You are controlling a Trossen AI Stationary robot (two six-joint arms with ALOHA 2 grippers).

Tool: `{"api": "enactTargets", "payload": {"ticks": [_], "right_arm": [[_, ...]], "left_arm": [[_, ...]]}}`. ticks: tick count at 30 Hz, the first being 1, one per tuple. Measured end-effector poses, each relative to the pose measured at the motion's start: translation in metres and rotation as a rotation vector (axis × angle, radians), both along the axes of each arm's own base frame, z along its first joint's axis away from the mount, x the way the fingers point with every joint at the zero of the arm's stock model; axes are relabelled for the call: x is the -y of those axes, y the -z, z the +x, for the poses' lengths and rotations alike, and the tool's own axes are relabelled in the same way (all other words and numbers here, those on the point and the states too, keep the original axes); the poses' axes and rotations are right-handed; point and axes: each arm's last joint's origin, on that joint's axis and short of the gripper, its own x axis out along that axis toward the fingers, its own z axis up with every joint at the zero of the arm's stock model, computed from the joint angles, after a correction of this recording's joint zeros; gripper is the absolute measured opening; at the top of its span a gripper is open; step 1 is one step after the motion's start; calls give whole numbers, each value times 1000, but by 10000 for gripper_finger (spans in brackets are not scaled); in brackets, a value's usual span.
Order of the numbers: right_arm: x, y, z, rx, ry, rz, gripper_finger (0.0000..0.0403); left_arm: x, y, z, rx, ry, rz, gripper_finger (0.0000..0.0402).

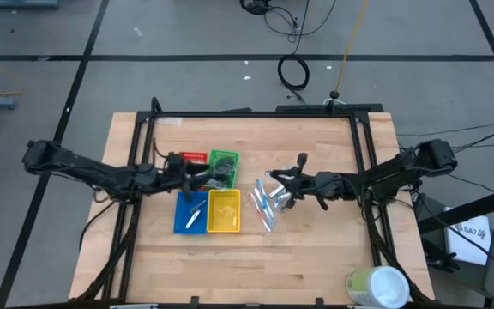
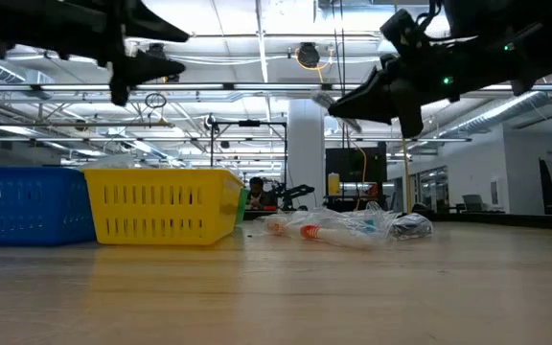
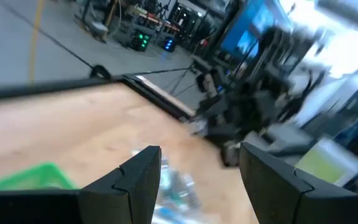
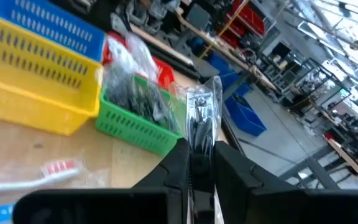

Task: Pick & Place Travel size toiletries
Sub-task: Put the silver nail cutter into the blue bin

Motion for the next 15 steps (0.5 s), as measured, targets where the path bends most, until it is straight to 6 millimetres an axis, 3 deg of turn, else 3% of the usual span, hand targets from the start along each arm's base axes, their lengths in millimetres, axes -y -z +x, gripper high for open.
{"api": "enactTargets", "payload": {"ticks": [5,9,15], "right_arm": [[0,0,0,5,17,-1,40],[0,-1,0,19,16,11,40],[-1,-1,0,20,14,15,40]], "left_arm": [[-9,15,25,72,25,-135,214],[-19,22,52,34,34,-173,214],[-28,17,105,-2,165,-156,214]]}}
